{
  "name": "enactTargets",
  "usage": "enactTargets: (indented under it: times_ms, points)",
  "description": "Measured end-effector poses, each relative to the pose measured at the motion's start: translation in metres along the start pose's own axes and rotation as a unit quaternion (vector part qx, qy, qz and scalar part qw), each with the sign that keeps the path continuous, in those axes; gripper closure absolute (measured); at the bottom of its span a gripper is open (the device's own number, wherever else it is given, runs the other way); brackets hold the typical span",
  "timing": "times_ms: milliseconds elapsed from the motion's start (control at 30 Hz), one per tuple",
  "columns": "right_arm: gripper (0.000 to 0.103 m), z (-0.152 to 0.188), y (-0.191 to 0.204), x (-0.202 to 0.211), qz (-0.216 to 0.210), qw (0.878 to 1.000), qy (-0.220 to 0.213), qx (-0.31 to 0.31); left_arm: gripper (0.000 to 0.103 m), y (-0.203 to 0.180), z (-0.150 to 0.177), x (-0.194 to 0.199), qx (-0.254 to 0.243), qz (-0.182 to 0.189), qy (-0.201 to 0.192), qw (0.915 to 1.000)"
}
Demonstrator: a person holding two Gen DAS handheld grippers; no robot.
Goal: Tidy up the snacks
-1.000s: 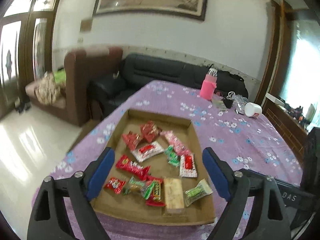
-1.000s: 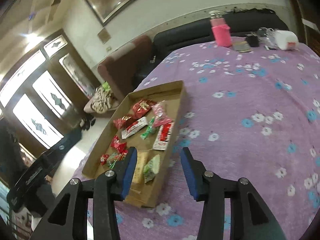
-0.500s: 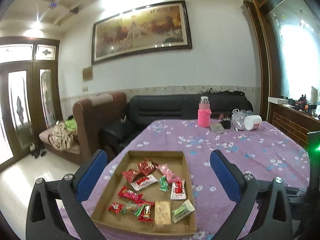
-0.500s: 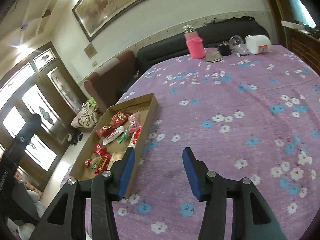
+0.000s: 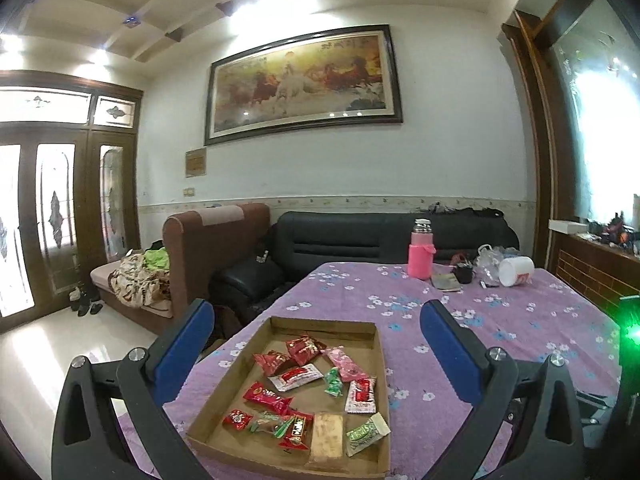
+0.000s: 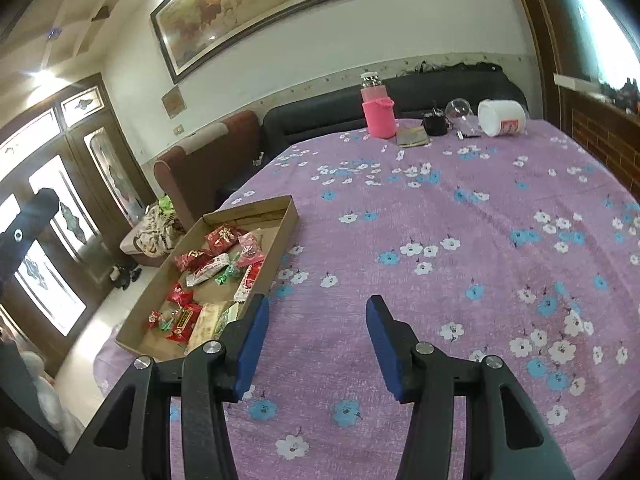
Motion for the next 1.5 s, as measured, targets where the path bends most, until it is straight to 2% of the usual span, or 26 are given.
enactTargets:
  times_ms: [133,233,400,567,667,733,867,1033,1500]
  points:
    - [0.048,0.002,0.008,-0.003,0.007,1.000,-0.001,0.013,0.000,0.007,0.007,-0.009,0.006,-0.022,0.019,0.9996]
    - [0.048,0.003,0.017,-0.005,0.015,0.999,-0.004,0.033,0.000,0.005,0.016,-0.029,-0.016,-0.047,0.066,0.9966]
    - [0.042,-0.001,0.027,-0.003,0.026,0.998,-0.011,0.050,0.000,0.005,0.029,-0.046,-0.011,-0.030,0.128,0.9913]
    - [0.042,0.000,0.028,-0.006,0.034,0.998,-0.010,0.050,0.000,0.012,0.049,-0.062,0.009,-0.021,0.181,0.9832]
    - [0.042,0.003,0.030,-0.011,0.053,0.997,-0.005,0.062,0.000,0.010,0.064,-0.069,0.017,-0.013,0.212,0.9771]
    - [0.042,0.004,0.033,-0.011,0.064,0.995,-0.007,0.072,0.000,0.008,0.069,-0.071,0.011,-0.018,0.223,0.9747]
    - [0.033,0.007,0.043,-0.013,0.079,0.992,-0.010,0.096,0.000,0.003,0.076,-0.071,0.003,-0.015,0.237,0.9714]
    - [0.033,0.013,0.052,-0.021,0.082,0.990,0.003,0.111,0.000,0.004,0.080,-0.070,0.004,-0.011,0.244,0.9697]
    - [0.033,0.019,0.053,-0.031,0.095,0.990,0.026,0.106,0.000,0.013,0.092,-0.076,0.028,0.017,0.279,0.9596]
Point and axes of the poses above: each gripper's, at about its wrist camera, not at the fingertips, and x roughly against the way its jaws point, y to its left, z to its underside, the point moved 10 cm from there along -x, roughly the way its jaws point, and after that the axes turned 11 degrees about y, right-handed, at the moved point
